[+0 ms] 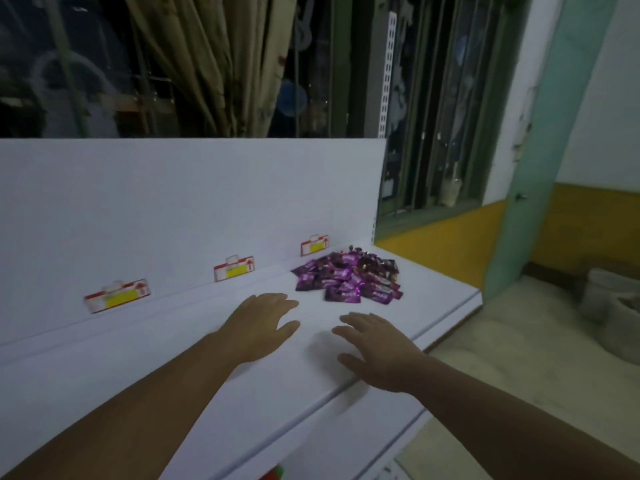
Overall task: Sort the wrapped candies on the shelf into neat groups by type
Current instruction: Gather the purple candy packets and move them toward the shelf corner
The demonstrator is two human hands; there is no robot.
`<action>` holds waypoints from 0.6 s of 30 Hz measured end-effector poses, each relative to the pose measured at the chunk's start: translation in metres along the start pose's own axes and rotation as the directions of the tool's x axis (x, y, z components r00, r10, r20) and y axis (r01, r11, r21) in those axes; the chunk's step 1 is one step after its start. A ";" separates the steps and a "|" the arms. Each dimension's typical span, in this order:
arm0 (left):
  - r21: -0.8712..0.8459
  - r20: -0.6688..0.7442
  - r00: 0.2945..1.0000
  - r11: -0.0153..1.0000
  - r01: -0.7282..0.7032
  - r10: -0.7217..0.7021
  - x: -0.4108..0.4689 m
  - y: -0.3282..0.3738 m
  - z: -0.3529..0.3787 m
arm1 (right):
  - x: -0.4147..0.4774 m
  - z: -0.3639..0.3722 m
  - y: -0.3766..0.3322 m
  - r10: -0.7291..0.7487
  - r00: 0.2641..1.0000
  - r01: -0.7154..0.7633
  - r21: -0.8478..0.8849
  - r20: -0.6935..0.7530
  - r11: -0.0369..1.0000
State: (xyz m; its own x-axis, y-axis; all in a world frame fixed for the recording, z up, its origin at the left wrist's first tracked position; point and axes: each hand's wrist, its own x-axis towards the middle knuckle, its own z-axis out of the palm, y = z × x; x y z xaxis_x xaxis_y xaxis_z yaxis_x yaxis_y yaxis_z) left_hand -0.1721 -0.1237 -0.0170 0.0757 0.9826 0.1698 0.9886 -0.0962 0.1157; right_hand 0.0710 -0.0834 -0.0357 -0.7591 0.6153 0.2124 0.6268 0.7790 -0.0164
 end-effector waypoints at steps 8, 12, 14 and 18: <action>-0.102 -0.019 0.999 0.994 -0.037 0.035 0.076 0.012 0.027 | 0.035 0.017 0.087 0.033 0.997 -0.030 0.051 -0.069 0.998; -0.144 -0.057 0.998 0.989 -0.022 0.014 0.097 0.016 0.036 | 0.057 0.021 0.132 -0.046 0.996 0.052 0.075 -0.079 0.996; -0.129 -0.077 0.997 0.992 0.014 -0.024 0.107 0.020 0.038 | 0.066 0.019 0.155 -0.062 0.995 0.071 0.115 -0.081 0.991; -0.081 -0.065 0.994 0.994 0.078 -0.083 0.133 0.036 0.035 | 0.088 0.013 0.196 -0.076 0.993 0.090 0.161 -0.092 0.983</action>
State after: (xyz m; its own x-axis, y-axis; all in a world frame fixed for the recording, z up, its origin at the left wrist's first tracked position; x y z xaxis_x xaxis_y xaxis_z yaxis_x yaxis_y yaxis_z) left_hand -0.1220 0.0096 -0.0249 -0.0155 0.9747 0.2231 0.9778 -0.0319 0.2071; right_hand 0.1247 0.1251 -0.0328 -0.7854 0.5404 0.3019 0.5192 0.8407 -0.1539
